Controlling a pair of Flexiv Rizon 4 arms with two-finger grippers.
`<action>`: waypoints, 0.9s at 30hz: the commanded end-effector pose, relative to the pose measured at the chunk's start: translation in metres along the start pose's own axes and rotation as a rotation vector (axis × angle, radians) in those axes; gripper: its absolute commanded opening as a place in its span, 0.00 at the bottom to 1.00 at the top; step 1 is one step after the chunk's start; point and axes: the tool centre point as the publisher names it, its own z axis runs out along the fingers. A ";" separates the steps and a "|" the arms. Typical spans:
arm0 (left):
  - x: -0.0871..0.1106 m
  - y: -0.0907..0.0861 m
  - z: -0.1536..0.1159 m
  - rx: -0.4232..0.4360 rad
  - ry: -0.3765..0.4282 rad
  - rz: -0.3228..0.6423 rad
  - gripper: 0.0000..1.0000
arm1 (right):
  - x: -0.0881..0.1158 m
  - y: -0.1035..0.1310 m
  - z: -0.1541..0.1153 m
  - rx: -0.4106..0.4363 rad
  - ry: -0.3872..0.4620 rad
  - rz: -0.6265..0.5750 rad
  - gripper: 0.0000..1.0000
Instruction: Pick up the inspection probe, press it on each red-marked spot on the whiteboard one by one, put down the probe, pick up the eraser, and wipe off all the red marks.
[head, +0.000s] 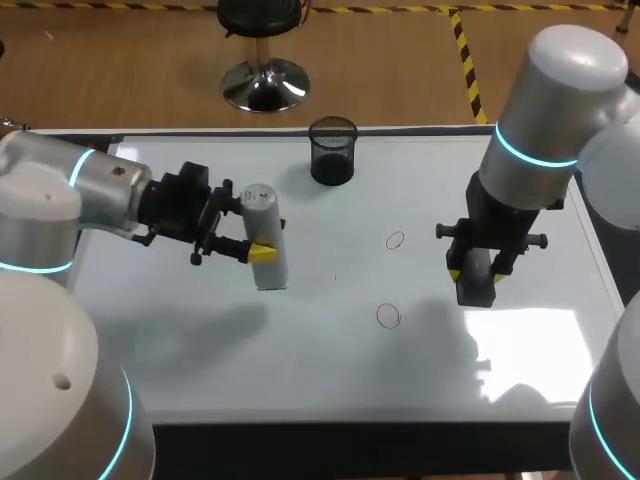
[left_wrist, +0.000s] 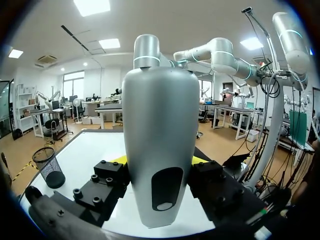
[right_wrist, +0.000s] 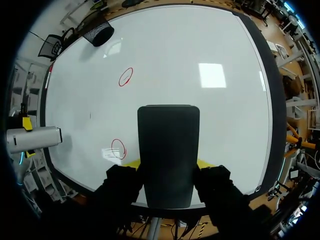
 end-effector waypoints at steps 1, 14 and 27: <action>-0.005 -0.001 0.017 -0.006 0.008 0.003 0.00 | -0.001 0.000 0.000 0.000 0.002 -0.001 0.00; -0.004 -0.012 0.061 -0.019 0.025 0.033 0.00 | -0.001 0.000 0.000 0.000 0.002 -0.001 0.00; 0.001 -0.026 0.104 -0.036 0.057 0.055 0.00 | -0.001 0.000 0.000 0.000 0.002 -0.001 0.00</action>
